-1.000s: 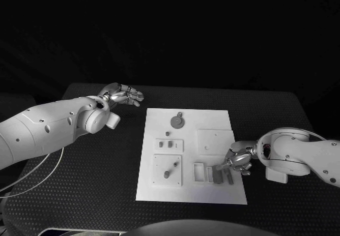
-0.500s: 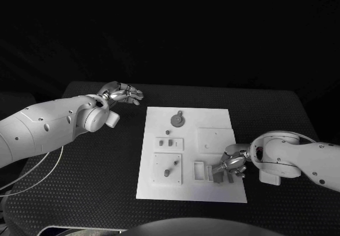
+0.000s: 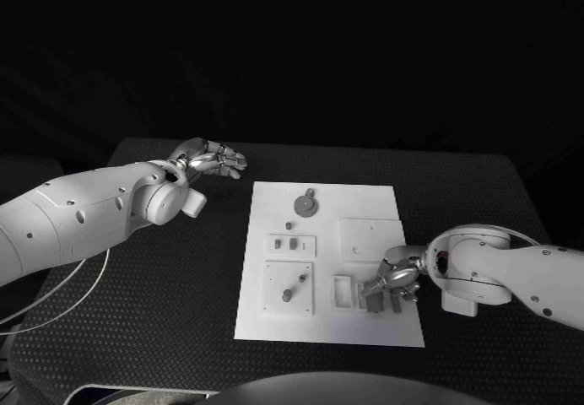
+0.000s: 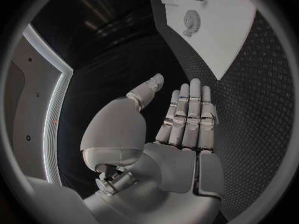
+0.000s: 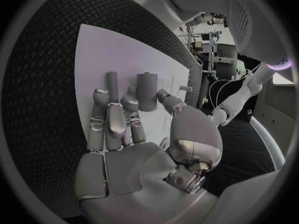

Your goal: Assemble the parts on the task board

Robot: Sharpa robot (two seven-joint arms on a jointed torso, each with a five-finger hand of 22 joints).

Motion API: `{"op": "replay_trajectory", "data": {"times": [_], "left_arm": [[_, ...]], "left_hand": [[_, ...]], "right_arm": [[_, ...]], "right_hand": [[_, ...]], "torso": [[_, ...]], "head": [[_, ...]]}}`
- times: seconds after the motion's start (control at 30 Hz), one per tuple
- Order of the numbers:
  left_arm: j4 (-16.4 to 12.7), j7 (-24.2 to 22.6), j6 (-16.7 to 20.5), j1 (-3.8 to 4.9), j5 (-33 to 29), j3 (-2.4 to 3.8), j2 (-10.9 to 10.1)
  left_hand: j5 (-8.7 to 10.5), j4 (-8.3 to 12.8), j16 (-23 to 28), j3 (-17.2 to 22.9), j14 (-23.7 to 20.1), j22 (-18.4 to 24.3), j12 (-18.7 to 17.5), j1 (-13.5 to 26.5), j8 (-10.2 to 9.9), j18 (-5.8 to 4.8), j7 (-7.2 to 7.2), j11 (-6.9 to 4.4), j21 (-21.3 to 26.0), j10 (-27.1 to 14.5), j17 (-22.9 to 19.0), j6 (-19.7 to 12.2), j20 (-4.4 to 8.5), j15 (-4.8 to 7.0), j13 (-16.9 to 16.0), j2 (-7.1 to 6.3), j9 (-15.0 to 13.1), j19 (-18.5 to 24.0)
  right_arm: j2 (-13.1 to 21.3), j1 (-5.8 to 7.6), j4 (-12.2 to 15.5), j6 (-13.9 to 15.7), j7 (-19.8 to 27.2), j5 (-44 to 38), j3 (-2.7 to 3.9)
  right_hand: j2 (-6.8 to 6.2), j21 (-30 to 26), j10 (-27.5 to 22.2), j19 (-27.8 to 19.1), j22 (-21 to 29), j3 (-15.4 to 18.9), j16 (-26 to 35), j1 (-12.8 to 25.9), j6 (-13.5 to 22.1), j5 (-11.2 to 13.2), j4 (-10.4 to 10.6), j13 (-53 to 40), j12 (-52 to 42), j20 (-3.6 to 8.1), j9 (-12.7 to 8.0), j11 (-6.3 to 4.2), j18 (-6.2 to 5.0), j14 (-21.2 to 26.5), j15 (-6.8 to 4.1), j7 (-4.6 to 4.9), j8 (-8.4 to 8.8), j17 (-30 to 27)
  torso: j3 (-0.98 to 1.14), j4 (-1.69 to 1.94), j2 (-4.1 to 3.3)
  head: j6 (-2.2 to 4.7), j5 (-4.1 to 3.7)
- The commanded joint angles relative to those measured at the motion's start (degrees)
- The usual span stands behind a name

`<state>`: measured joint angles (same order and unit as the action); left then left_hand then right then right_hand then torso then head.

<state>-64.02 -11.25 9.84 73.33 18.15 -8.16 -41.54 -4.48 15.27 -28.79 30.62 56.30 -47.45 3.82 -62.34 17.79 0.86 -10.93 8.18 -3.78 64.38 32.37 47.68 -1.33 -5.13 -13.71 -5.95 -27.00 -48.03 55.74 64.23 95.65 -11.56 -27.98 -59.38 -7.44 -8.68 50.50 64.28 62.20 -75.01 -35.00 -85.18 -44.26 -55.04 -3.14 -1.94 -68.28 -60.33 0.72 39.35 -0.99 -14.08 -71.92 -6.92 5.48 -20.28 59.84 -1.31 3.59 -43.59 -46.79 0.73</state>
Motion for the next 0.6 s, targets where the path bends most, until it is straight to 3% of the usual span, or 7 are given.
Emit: {"op": "replay_trajectory", "data": {"times": [0.03,0.23,0.33,0.47,0.6], "left_arm": [[-0.17,-0.29,-0.68,0.03,-0.40,0.04,0.01],[-0.19,-0.21,-0.66,0.03,-0.40,0.04,-0.05],[-0.13,-0.20,-0.62,0.03,-0.40,0.04,-0.04],[-0.13,-0.17,-0.63,0.04,-0.41,0.04,0.02],[-0.15,-0.14,-0.56,0.05,-0.41,0.04,0.08]], "left_hand": [[0.28,-0.01,0.38,-0.41,0.22,0.07,0.26,0.52,0.35,-0.86,0.07,-0.01,-0.13,-0.32,0.09,-0.28,0.07,0.02,0.10,0.17,0.09,-0.28],[0.28,-0.04,0.42,-0.41,0.23,0.08,0.26,0.54,0.36,-0.86,0.07,-0.01,-0.14,-0.33,0.12,-0.28,0.08,0.02,0.10,0.19,0.10,-0.28],[0.28,-0.04,0.43,-0.42,0.23,0.09,0.26,0.54,0.36,-0.86,0.07,-0.01,-0.14,-0.33,0.14,-0.29,0.08,0.02,0.11,0.18,0.10,-0.27],[0.27,-0.05,0.45,-0.42,0.23,0.10,0.25,0.55,0.36,-0.86,0.07,-0.01,-0.14,-0.34,0.16,-0.29,0.08,0.02,0.11,0.18,0.10,-0.27],[0.27,-0.05,0.47,-0.42,0.23,0.10,0.26,0.54,0.36,-0.86,0.07,-0.01,-0.14,-0.34,0.18,-0.29,0.08,0.02,0.11,0.17,0.11,-0.27]], "right_arm": [[0.14,-0.37,0.02,2.20,0.47,-1.06,-0.26],[1.38,-0.31,1.37,3.85,1.22,4.16,-0.23],[1.95,0.58,2.16,4.24,1.51,6.13,-0.20],[2.28,2.16,2.71,4.54,1.65,9.18,-0.19],[2.00,2.88,3.10,4.92,1.62,11.46,-0.18]], "right_hand": [[3.28,0.36,0.04,-0.56,-1.06,0.74,-0.12,-0.07,-1.01,0.30,-3.75,0.19,-0.45,-0.10,-0.04,-0.11,-0.92,0.10,-0.07,-0.17,1.37,0.17],[7.12,0.64,0.67,-0.20,-0.92,0.36,-0.36,1.21,-2.31,0.27,-8.54,0.63,-0.57,-0.10,-0.19,-0.39,-0.92,-0.72,-0.33,-0.49,1.63,0.67],[8.32,0.70,0.95,-0.01,-0.88,-0.05,-0.43,1.92,-2.81,0.25,-10.29,0.82,-0.60,-0.06,-0.27,-0.47,-0.92,-1.02,-0.42,-0.62,1.77,0.79],[9.22,0.70,1.16,0.09,-0.84,-0.45,-0.43,2.61,-3.22,0.25,-11.62,1.00,-0.58,-0.07,-0.37,-0.55,-0.92,-1.09,-0.49,-0.71,1.94,0.65],[9.14,0.63,1.16,0.07,-0.80,-0.53,-0.34,3.32,-3.34,0.25,-11.98,1.12,-0.48,-0.13,-0.48,-0.54,-0.92,-0.97,-0.48,-0.71,2.11,0.42]], "torso": [[0.00,-0.06,0.00],[0.00,-0.06,0.00],[-0.01,-0.07,0.01],[-0.02,-0.06,0.01],[-0.10,0.01,0.01]], "head": [[0.04,0.05],[-0.06,0.03],[-0.06,0.03],[-0.05,-0.04],[-0.08,-0.17]]}}
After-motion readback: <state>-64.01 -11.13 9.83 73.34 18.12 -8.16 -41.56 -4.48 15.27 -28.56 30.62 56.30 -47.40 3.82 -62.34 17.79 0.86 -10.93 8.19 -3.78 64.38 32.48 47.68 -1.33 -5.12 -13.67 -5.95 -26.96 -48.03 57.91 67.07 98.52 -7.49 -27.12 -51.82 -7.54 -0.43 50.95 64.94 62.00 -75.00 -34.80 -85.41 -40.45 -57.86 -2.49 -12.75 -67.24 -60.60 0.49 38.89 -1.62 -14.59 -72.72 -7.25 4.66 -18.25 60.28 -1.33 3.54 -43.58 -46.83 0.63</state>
